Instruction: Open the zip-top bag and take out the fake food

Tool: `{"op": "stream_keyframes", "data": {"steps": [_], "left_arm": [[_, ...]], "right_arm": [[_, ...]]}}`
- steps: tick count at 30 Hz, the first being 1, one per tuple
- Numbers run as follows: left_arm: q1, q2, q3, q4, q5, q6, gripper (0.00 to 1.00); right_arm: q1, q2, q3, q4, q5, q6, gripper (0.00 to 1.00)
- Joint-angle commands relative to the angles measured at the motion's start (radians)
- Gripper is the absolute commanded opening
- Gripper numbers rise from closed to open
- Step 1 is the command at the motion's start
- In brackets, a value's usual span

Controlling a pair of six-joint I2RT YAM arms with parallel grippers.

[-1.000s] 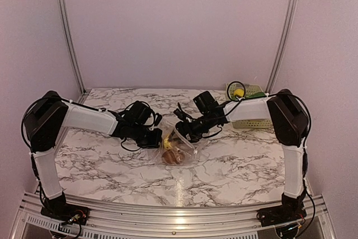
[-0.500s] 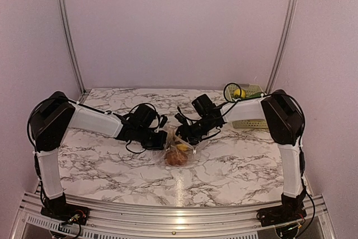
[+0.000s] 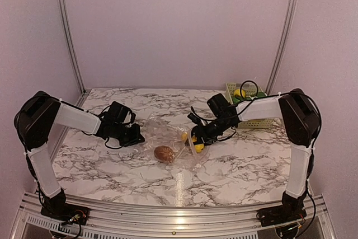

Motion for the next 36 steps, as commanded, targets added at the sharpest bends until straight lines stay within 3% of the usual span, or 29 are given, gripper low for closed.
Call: {"op": "stream_keyframes", "data": {"steps": [1, 12, 17, 20, 25, 29, 36], "left_arm": [[0.029, -0.031, -0.023, -0.01, -0.046, -0.028, 0.0], [0.051, -0.011, 0.012, -0.04, -0.07, -0.034, 0.0], [0.052, -0.002, 0.012, -0.032, -0.061, -0.035, 0.0], [0.052, 0.012, 0.016, -0.011, -0.035, -0.03, 0.0], [0.051, 0.024, 0.028, 0.01, -0.001, -0.017, 0.0], [0.051, 0.028, 0.03, 0.019, 0.01, -0.017, 0.0], [0.051, 0.028, 0.03, 0.019, 0.012, -0.02, 0.0]], "right_arm": [[-0.026, -0.058, -0.01, -0.092, -0.029, -0.096, 0.44], [-0.051, -0.202, -0.105, -0.309, 0.026, -0.205, 0.46], [-0.101, -0.233, -0.179, -0.307, 0.068, -0.212, 0.47], [-0.125, -0.203, -0.188, -0.22, 0.059, -0.178, 0.55], [-0.116, -0.102, -0.105, -0.104, 0.022, -0.134, 0.56], [-0.093, -0.017, -0.008, -0.093, 0.028, -0.132, 0.58], [-0.07, 0.059, 0.064, -0.129, 0.091, -0.176, 0.73]]}}
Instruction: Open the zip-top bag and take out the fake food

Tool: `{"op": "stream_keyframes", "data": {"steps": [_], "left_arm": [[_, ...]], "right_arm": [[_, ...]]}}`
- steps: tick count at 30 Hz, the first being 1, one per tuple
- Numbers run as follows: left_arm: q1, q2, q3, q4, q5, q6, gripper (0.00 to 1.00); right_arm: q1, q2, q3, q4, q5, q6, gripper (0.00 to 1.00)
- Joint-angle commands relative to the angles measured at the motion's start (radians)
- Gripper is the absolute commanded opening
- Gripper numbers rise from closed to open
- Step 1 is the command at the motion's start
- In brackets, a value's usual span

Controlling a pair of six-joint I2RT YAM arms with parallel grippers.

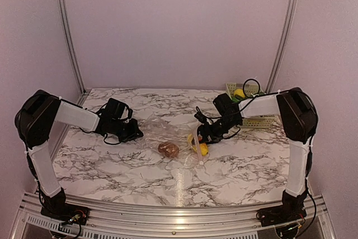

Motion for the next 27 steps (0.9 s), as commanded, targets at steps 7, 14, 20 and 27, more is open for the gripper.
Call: {"op": "stream_keyframes", "data": {"steps": [7, 14, 20, 27], "left_arm": [[0.007, 0.008, -0.004, -0.037, -0.038, 0.028, 0.0], [0.009, 0.018, 0.006, -0.038, -0.038, 0.029, 0.0], [0.009, 0.027, 0.018, -0.043, -0.033, 0.033, 0.0], [0.015, 0.02, 0.019, -0.053, -0.036, 0.036, 0.0]], "right_arm": [[0.011, -0.013, 0.027, -0.094, 0.065, -0.083, 0.66], [0.035, -0.072, -0.056, -0.117, 0.187, -0.16, 0.66], [0.076, -0.088, -0.074, -0.072, 0.221, -0.16, 0.63], [0.08, -0.132, -0.011, -0.14, 0.231, -0.167, 0.42]]}}
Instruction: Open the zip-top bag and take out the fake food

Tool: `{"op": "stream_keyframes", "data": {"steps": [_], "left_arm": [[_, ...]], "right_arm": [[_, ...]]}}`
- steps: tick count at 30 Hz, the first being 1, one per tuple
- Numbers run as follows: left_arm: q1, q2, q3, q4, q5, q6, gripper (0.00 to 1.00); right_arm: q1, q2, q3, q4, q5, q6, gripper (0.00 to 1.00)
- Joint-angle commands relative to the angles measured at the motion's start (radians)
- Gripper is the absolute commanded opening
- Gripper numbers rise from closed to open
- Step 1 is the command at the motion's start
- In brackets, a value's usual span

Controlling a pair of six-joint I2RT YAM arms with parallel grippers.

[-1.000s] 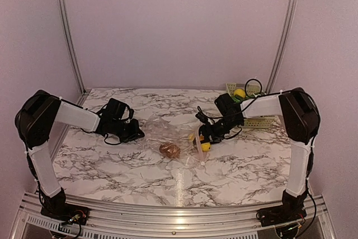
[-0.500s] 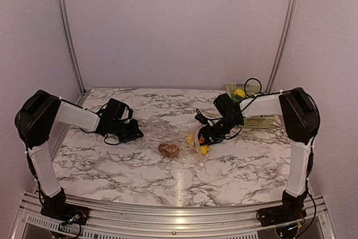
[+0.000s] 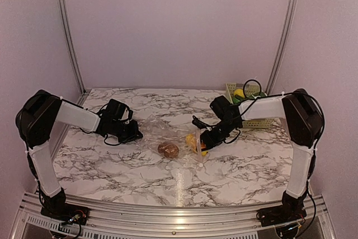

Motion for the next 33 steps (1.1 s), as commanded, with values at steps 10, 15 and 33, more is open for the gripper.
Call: {"op": "stream_keyframes", "data": {"steps": [10, 15, 33], "left_arm": [[0.072, -0.003, 0.012, -0.048, -0.021, 0.009, 0.0], [0.092, 0.007, 0.022, -0.057, -0.014, 0.01, 0.0], [0.095, 0.033, 0.074, -0.072, 0.009, 0.027, 0.0]], "right_arm": [[-0.089, -0.253, -0.077, -0.171, 0.07, -0.011, 0.37], [-0.18, -0.336, -0.084, -0.205, 0.063, -0.014, 0.37], [-0.667, -0.082, 0.357, -0.14, 0.282, 0.002, 0.37]]}}
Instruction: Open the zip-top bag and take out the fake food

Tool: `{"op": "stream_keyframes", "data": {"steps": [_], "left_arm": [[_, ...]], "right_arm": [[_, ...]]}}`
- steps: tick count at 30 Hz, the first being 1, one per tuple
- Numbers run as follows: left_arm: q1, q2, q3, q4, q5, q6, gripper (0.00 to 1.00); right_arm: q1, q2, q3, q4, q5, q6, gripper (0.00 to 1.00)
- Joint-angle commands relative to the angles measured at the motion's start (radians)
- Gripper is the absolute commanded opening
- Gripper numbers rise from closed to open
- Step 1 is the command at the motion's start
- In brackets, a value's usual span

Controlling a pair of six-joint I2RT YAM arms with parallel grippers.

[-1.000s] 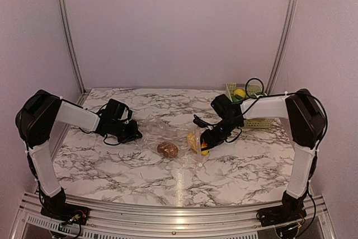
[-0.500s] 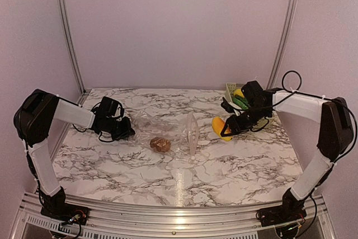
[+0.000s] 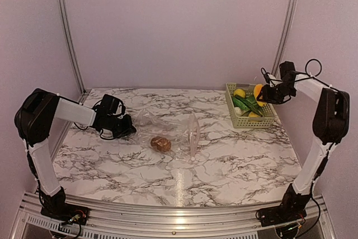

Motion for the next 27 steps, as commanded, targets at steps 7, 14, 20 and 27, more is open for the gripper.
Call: {"op": "stream_keyframes", "data": {"steps": [7, 14, 20, 27], "left_arm": [[0.008, 0.031, 0.045, -0.034, 0.024, 0.023, 0.0], [0.008, 0.037, 0.052, -0.037, 0.039, 0.03, 0.0], [0.008, 0.038, 0.057, -0.038, 0.046, 0.037, 0.0], [0.008, 0.033, 0.043, -0.019, 0.064, 0.034, 0.0]], "right_arm": [[-0.035, 0.168, 0.196, -0.06, 0.202, -0.071, 0.59], [-0.013, 0.109, 0.179, -0.043, 0.146, -0.066, 0.71], [0.079, 0.031, 0.101, -0.007, 0.068, -0.068, 0.65], [0.34, 0.013, -0.033, 0.107, -0.124, -0.047, 0.5]]}}
